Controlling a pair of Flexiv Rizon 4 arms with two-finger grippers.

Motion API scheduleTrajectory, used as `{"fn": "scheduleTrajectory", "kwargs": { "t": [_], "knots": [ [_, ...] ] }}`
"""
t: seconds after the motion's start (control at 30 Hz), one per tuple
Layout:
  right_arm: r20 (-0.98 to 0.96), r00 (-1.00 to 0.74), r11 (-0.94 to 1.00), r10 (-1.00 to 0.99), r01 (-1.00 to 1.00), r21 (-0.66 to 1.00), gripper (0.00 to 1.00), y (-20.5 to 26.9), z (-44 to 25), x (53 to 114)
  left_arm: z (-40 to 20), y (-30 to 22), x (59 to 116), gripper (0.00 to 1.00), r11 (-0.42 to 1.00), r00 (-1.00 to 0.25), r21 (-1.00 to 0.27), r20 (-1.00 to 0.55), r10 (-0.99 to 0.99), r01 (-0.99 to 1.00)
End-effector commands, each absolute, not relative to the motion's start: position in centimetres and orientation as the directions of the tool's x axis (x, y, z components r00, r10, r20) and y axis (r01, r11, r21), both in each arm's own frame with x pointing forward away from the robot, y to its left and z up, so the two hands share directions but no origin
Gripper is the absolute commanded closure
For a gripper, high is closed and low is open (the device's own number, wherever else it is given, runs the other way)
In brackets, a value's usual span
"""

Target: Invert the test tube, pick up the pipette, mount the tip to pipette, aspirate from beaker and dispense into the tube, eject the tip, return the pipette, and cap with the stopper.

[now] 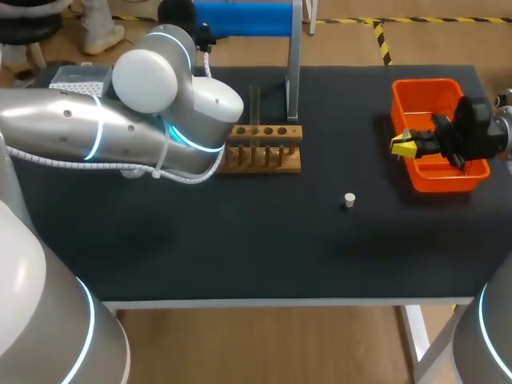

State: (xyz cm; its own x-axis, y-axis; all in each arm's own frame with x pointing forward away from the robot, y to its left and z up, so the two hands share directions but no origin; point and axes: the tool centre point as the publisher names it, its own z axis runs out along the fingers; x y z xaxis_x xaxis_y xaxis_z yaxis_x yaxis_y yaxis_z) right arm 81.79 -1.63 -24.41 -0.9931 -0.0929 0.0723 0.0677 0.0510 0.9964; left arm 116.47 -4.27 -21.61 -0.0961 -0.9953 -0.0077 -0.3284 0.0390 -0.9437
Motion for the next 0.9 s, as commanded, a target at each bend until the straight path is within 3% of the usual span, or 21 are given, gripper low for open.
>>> {"fn": "scheduleTrajectory", "kwargs": {
  "t": [0.03, 0.33, 0.5, 0.9],
  "knots": [
    [0.072, -0.993, 0.052, -0.093, 0.068, 0.996, 1.00, -1.6, -24.4, 81.8, -21.8, -4.4, 117.0, 0.44, 0.041, -0.094, -0.944, -0.010, -0.995, -0.329],
    [0.072, -0.993, 0.052, -0.093, 0.068, 0.996, 1.00, -1.6, -24.4, 81.8, -21.8, -4.3, 117.5, 0.47, 0.043, -0.096, -0.944, -0.012, -0.995, -0.327],
    [0.072, -0.993, 0.052, -0.093, 0.068, 0.996, 1.00, -1.6, -24.4, 81.8, -21.8, -4.2, 117.7, 0.42, 0.044, -0.097, -0.944, -0.012, -0.995, -0.327],
    [0.072, -0.993, 0.052, -0.093, 0.068, 0.996, 1.00, -1.6, -24.4, 81.8, -21.8, -4.2, 118.0, 0.49, 0.043, -0.096, -0.944, -0.012, -0.995, -0.326]
  ]
}}
